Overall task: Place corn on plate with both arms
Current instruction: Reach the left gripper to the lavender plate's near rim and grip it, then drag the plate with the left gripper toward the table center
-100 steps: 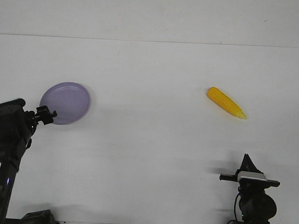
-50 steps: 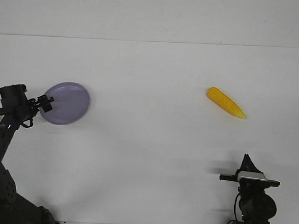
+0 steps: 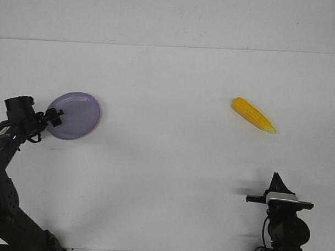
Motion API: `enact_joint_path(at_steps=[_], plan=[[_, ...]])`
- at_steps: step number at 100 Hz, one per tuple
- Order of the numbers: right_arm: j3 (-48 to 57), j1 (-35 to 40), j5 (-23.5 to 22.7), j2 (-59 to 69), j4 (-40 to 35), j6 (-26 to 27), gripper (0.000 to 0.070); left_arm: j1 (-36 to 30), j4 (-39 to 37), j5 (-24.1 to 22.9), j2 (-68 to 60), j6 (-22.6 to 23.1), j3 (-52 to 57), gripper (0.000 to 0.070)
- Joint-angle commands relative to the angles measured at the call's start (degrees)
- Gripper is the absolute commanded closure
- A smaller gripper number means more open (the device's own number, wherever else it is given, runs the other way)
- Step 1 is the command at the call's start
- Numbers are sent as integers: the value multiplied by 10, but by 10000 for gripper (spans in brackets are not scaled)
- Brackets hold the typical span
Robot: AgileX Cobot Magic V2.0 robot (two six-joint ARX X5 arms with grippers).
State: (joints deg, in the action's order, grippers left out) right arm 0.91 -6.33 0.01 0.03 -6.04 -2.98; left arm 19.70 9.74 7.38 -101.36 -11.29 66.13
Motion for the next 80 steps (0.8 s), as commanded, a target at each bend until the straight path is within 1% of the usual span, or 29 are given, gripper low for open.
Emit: enact_joint_path(at_steps=[1, 4, 8, 18, 34, 44, 61, 75, 80], plan=[[-2, -1, 0, 0, 5, 4, 685, 2, -3, 2, -17, -3, 10, 436], [-2, -1, 0, 0, 5, 4, 685, 2, -4, 2, -17, -3, 10, 461], [-2, -1, 0, 0, 5, 4, 685, 2, -6, 2, -17, -3, 10, 512], [-2, -1, 0, 0, 5, 4, 685, 2, -12, 2, -16, -3, 10, 700], [-2, -1, 0, 0, 5, 4, 685, 2, -11, 3, -13, -3, 10, 693], [-2, -1, 0, 0, 5, 4, 685, 2, -9, 24, 3, -3, 10, 694], [-2, -1, 0, 0, 5, 4, 685, 2, 12, 85, 70, -5, 10, 694], [-2, -1, 0, 0, 5, 4, 685, -2, 52, 147, 154, -19, 10, 694], [-2, -1, 0, 0, 5, 4, 685, -11, 73, 157, 188, -18, 10, 694]])
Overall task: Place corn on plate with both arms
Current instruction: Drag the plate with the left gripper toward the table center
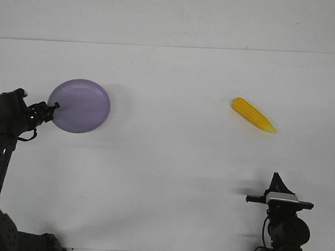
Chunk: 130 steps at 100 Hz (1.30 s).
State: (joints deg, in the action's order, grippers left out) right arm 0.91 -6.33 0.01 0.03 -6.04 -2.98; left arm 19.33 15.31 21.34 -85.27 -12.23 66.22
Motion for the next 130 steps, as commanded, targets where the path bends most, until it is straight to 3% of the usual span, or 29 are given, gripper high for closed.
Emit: enact_joint_path(at_steps=[1, 18, 42, 67, 93, 130], plan=[[-2, -1, 0, 0, 5, 4, 685, -10, 21, 17, 34, -9, 9, 694], [-2, -1, 0, 0, 5, 4, 685, -85, 68, 17, 133, -11, -11, 695], [-2, -1, 0, 0, 5, 4, 684, -272, 68, 15, 178, -24, -86, 694], [-2, -1, 0, 0, 5, 4, 684, -422, -15, -39, 142, -61, -163, 695], [-2, -1, 0, 0, 5, 4, 685, -475, -36, -51, 58, -50, -173, 694], [-2, -1, 0, 0, 5, 4, 685, -480, -51, -77, -10, -30, -173, 694]])
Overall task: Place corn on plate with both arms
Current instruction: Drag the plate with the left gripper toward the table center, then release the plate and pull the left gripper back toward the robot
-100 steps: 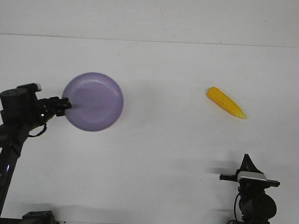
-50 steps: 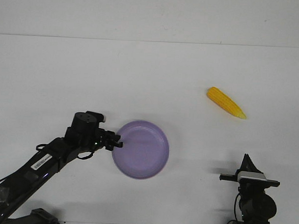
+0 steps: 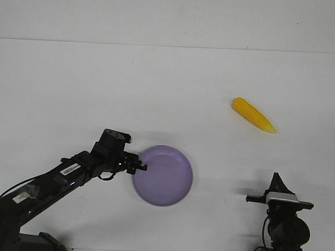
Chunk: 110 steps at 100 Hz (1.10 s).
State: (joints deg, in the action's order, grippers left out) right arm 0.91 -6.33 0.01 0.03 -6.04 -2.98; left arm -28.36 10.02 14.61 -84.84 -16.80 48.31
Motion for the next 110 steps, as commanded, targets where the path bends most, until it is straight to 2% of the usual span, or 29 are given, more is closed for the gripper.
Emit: enact_joint_path(at_steps=[1, 11, 16, 18, 28, 32, 53, 58, 65, 74, 78, 94, 103, 110], plan=[[-2, -1, 0, 0, 5, 4, 685, -3, 2, -10, -15, 16, 6, 694], [-2, -1, 0, 0, 5, 4, 685, -3, 2, -15, -15, 18, 6, 690], [-2, -1, 0, 0, 5, 4, 685, -3, 3, -16, -15, 18, 6, 655], [-2, -1, 0, 0, 5, 4, 685, -3, 4, -16, -15, 18, 6, 627], [-2, -1, 0, 0, 5, 4, 685, -3, 7, -22, -15, 18, 6, 350], [-2, -1, 0, 0, 5, 4, 685, -3, 8, -26, -15, 18, 6, 301], [-2, -1, -2, 0, 8, 5, 684, -1, 2, -28, -7, 24, 8, 298], [-2, 0, -3, 0, 14, 10, 685, 1, 1, -28, 9, 26, 9, 271], [-2, 0, -12, 0, 15, 46, 685, 6, -4, -28, 45, 38, 9, 268], [-2, 0, -45, 0, 10, 142, 685, 12, -7, -28, 117, 53, 9, 268], [-2, 0, -60, 0, 10, 168, 685, 16, -7, -30, 154, 54, 9, 269], [-2, -1, -74, 0, 34, 228, 686, 36, 18, -38, 313, 56, 8, 271], [22, -1, -79, 0, 38, 242, 696, 38, 52, -51, 393, 60, -2, 272], [68, 0, -65, 9, 22, 242, 697, 38, 68, -54, 453, 55, -25, 272]])
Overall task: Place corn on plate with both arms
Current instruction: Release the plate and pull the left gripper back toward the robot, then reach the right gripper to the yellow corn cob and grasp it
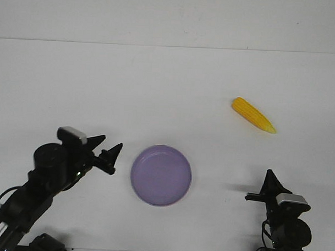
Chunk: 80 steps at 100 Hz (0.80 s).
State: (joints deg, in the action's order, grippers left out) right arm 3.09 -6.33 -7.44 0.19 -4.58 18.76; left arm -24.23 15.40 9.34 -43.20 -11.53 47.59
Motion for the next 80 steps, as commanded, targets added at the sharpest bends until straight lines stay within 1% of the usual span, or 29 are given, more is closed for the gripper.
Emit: enact_joint_path(at_steps=[1, 7, 9, 11, 14, 22, 24, 26, 41, 44, 50, 61, 69, 80], plan=[[54, 0, 12, 10, 6, 25, 697, -3, 16, -2, 44, 0, -22, 272], [105, 0, 18, 37, -2, 21, 691, -3, 27, -4, 92, -13, -49, 272], [123, 0, 18, 49, -7, 14, 678, -3, 30, -4, 106, -17, -59, 272], [141, 0, 17, 63, -12, 3, 648, -3, 34, -4, 120, -21, -68, 272], [170, 0, 17, 88, -22, -15, 571, -3, 42, -5, 141, -27, -81, 272], [245, 0, 16, 173, -58, -56, 282, -3, 67, -6, 189, -35, -107, 272], [264, 0, 16, 196, -69, -65, 232, -3, 76, -6, 199, -35, -111, 272], [282, 0, 13, 220, -80, -74, 201, -3, 84, -6, 208, -35, -113, 272], [420, 1, -23, 421, -152, -142, 191, -3, 125, -10, 247, -31, -115, 272], [450, 3, -30, 467, -168, -149, 180, -3, 127, -11, 251, -30, -115, 272], [510, 9, -38, 557, -199, -167, 134, -3, 128, -17, 255, -31, -115, 272], [624, 29, -35, 722, -251, -203, 82, -3, 129, -19, 257, -31, -115, 272], [706, 41, -19, 830, -291, -242, 80, -3, 131, -19, 257, -31, -115, 272], [808, 50, 20, 954, -351, -300, 80, -3, 131, -19, 257, -31, -115, 272]])
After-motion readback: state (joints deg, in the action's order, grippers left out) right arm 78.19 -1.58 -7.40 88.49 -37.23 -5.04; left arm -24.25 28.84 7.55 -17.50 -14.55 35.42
